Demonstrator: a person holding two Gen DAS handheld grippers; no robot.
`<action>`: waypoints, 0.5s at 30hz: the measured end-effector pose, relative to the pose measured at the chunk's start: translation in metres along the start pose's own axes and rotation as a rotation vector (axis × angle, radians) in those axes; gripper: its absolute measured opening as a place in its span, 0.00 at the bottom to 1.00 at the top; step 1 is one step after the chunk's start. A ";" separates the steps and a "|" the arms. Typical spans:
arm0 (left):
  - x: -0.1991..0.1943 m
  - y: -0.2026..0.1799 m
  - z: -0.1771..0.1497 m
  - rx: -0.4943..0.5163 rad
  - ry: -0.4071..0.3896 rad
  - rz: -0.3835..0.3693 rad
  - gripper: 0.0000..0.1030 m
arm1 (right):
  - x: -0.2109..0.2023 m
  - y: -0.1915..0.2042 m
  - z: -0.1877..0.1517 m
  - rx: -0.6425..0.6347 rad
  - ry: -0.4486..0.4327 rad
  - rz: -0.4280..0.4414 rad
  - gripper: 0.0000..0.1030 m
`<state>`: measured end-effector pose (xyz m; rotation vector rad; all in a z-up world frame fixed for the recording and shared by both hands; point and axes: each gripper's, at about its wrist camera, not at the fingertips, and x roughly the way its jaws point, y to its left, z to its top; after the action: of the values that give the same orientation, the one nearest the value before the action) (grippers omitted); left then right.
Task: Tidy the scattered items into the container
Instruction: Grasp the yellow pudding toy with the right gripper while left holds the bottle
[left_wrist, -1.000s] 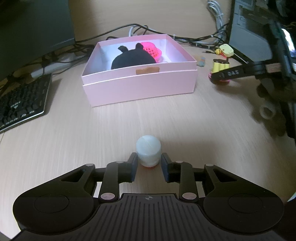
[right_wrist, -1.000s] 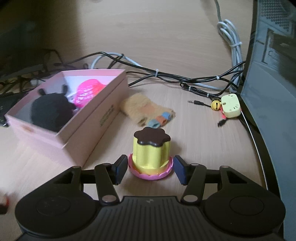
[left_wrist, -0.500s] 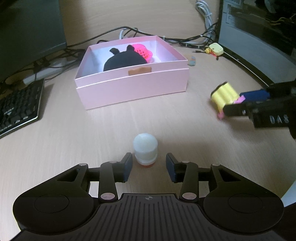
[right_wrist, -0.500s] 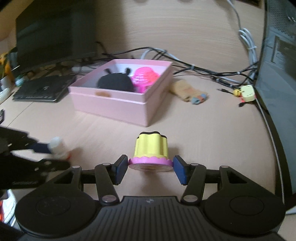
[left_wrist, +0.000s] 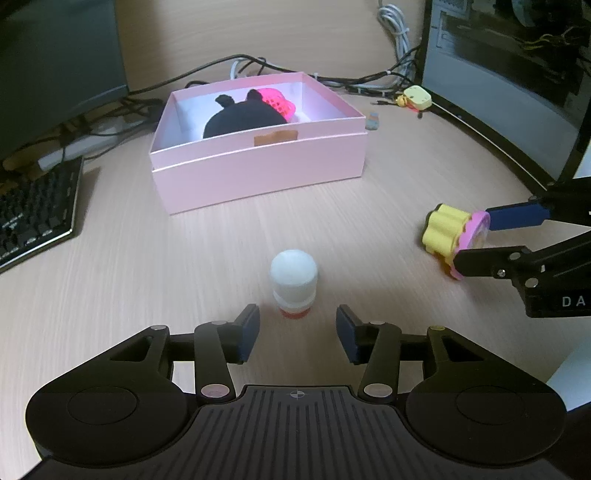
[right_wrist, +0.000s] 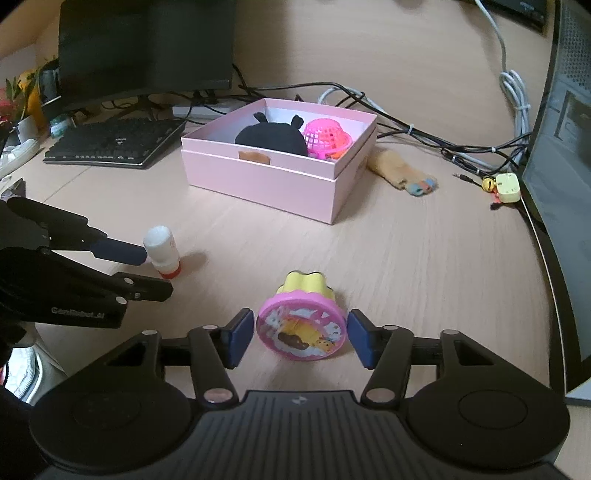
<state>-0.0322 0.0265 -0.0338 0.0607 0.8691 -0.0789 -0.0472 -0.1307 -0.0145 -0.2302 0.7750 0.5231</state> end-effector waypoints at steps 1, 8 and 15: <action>0.001 0.000 0.000 0.001 0.001 0.000 0.49 | 0.002 0.001 -0.002 0.001 0.004 -0.004 0.64; 0.008 -0.003 0.004 0.007 -0.005 0.001 0.49 | 0.011 0.003 -0.006 0.011 0.012 -0.029 0.64; 0.017 -0.005 0.010 0.006 -0.006 -0.005 0.40 | 0.012 0.003 -0.006 0.006 0.009 -0.041 0.64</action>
<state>-0.0145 0.0204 -0.0406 0.0638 0.8630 -0.0858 -0.0453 -0.1260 -0.0275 -0.2428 0.7787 0.4818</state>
